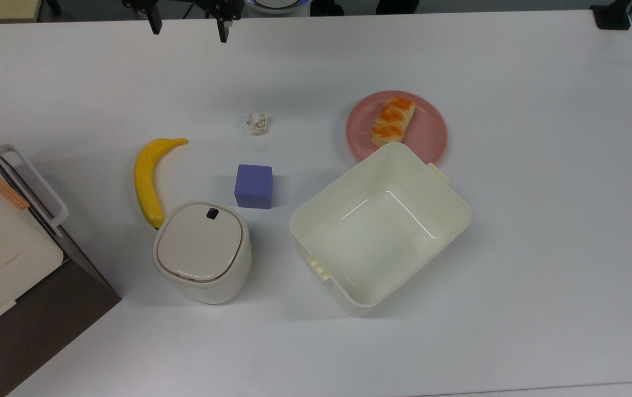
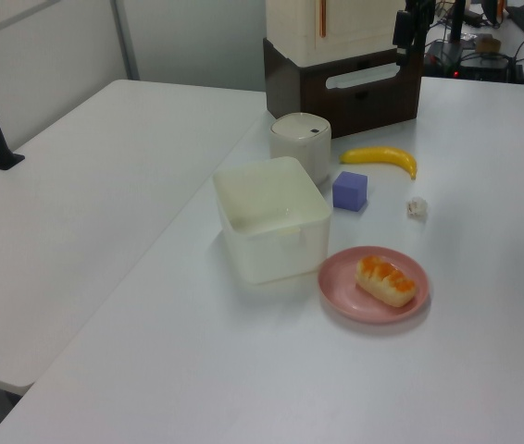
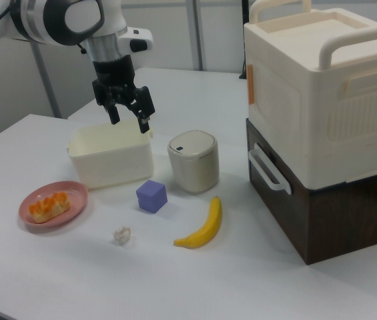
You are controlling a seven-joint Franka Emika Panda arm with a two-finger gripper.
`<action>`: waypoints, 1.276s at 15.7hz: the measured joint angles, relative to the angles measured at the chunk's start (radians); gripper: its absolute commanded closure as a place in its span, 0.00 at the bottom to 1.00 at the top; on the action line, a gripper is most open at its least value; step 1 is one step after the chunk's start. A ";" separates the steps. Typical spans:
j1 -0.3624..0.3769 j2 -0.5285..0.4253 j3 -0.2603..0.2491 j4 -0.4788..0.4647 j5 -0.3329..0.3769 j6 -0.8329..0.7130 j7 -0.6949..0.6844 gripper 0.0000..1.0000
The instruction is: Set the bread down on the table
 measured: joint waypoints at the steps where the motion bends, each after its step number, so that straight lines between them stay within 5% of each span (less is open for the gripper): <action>1: 0.000 0.000 0.000 0.000 0.000 0.000 0.000 0.00; 20: 0.000 0.000 0.000 0.000 0.000 -0.002 -0.020 0.00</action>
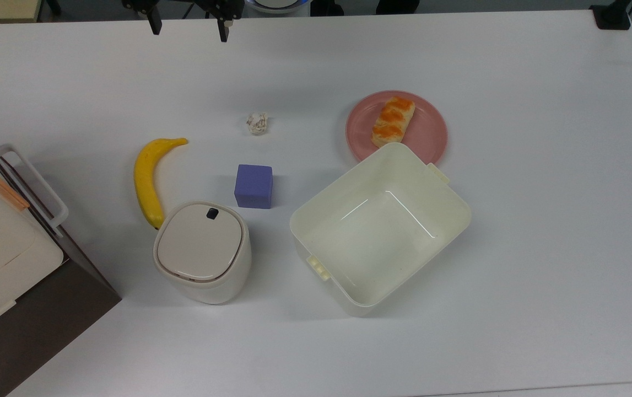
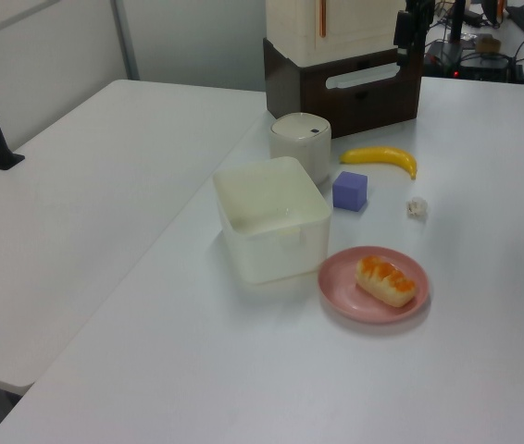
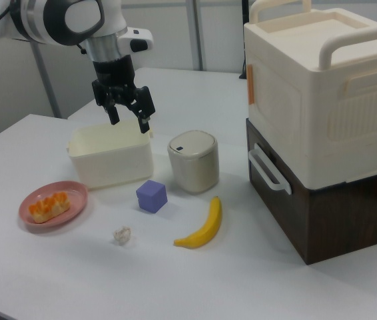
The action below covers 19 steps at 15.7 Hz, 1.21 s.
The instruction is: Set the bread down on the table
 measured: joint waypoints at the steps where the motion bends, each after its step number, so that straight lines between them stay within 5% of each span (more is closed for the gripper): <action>1: 0.000 0.000 0.000 0.000 0.000 0.000 0.000 0.00; 19: 0.053 0.022 0.001 -0.002 0.000 -0.031 -0.072 0.00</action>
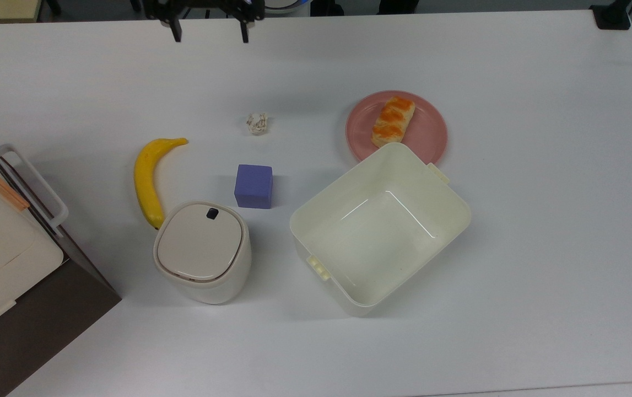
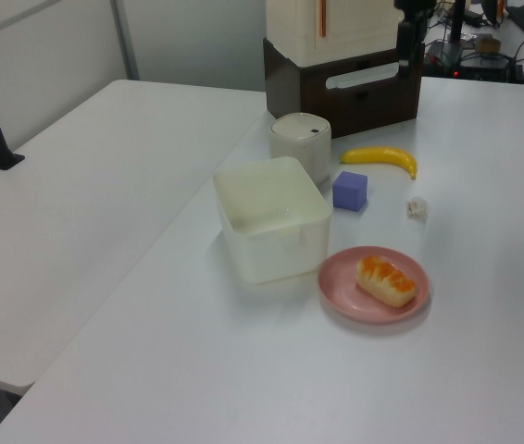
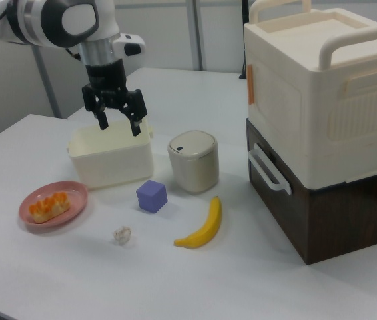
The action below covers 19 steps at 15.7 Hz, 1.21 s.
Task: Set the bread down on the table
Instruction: 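Move the open gripper over the bread roll on the pink plate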
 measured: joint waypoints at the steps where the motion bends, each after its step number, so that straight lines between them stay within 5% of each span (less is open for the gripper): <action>1: 0.014 0.012 0.000 0.000 -0.003 0.000 0.014 0.00; 8: 0.137 0.079 0.001 -0.052 -0.102 0.108 0.220 0.00; 14: 0.233 0.014 0.008 -0.297 -0.249 0.245 0.291 0.00; 19: 0.296 -0.076 0.009 -0.439 -0.270 0.274 0.303 0.00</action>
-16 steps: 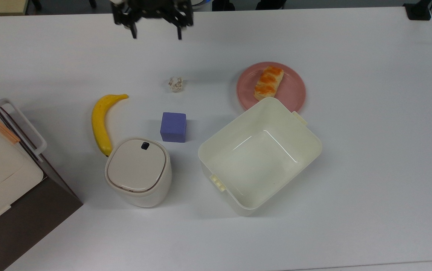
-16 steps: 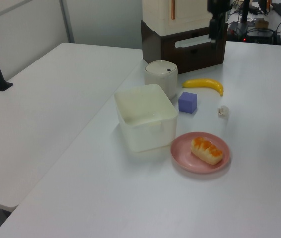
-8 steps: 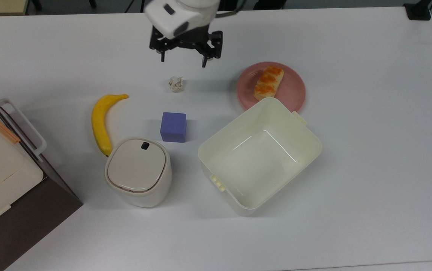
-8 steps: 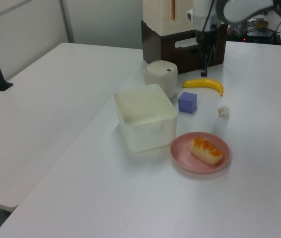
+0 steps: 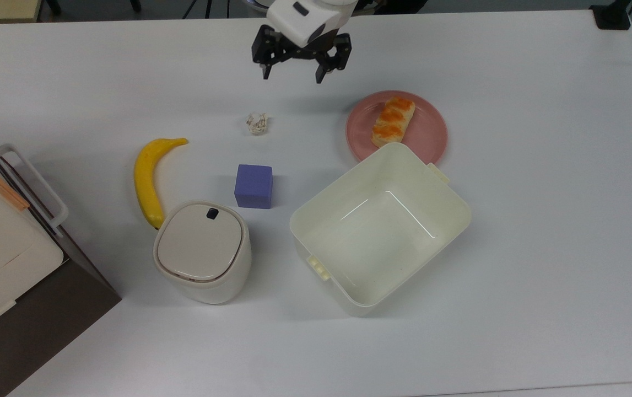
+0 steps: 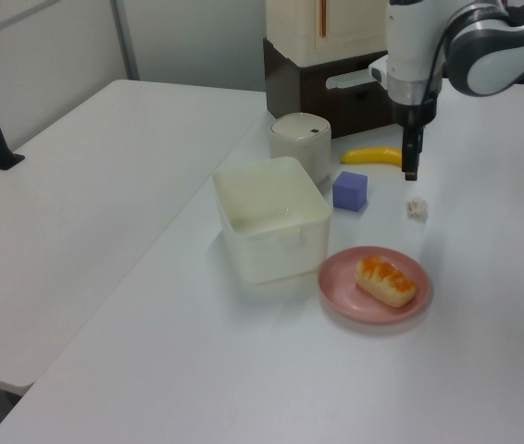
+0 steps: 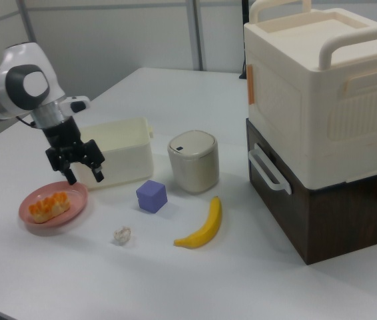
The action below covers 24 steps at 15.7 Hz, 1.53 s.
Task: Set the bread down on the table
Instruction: 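Move the open gripper over the bread roll on the pink plate, then lower the gripper and close it around the bread roll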
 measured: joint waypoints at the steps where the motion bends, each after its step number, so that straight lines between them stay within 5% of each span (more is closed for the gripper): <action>1: 0.011 -0.007 0.000 -0.011 0.000 0.007 0.022 0.00; 12: 0.192 0.035 0.001 -0.072 0.000 0.127 0.395 0.00; 24: 0.265 0.154 0.000 -0.042 0.000 0.196 0.634 0.00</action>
